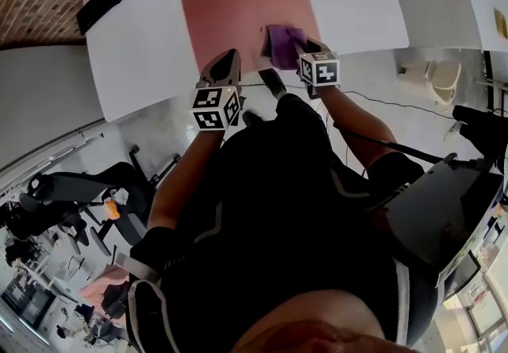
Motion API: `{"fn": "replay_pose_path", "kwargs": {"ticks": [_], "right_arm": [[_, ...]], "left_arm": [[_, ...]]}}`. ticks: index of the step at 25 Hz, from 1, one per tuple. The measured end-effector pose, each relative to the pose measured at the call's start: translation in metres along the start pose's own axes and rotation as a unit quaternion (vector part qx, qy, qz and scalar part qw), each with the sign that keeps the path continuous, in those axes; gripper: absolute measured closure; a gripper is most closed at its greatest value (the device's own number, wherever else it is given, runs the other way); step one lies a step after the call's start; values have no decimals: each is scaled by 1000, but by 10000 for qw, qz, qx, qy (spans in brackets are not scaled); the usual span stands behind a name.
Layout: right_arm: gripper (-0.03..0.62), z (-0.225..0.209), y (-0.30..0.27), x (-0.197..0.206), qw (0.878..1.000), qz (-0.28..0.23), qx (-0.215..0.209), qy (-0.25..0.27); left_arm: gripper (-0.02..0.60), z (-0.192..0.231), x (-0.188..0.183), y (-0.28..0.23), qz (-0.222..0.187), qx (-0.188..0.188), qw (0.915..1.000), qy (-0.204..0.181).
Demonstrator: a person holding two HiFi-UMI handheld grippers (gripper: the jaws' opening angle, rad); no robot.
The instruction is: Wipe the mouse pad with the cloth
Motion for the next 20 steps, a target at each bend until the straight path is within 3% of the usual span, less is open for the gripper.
{"fn": "replay_pose_path", "kwargs": {"ticks": [9, 15, 20], "right_arm": [[534, -47, 18, -4, 9989, -11, 416, -202], [534, -72, 31, -8, 9979, 184, 613, -29], [534, -97, 46, -34, 9961, 95, 878, -50]], "left_arm": [[578, -1, -6, -15, 77, 11, 9999, -107], [577, 4, -15, -14, 1, -45, 9999, -91], [578, 6, -29, -20, -111, -14, 9999, -75]]}}
Point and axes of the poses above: the fingertips, and each gripper's own axes: y backward along the fingers, z to its left, x out of its underside, the point moved 3 cm from there along y, backward along the fingers, and after that the axes turned 9 degrees about -z, right-handed, at the moved point
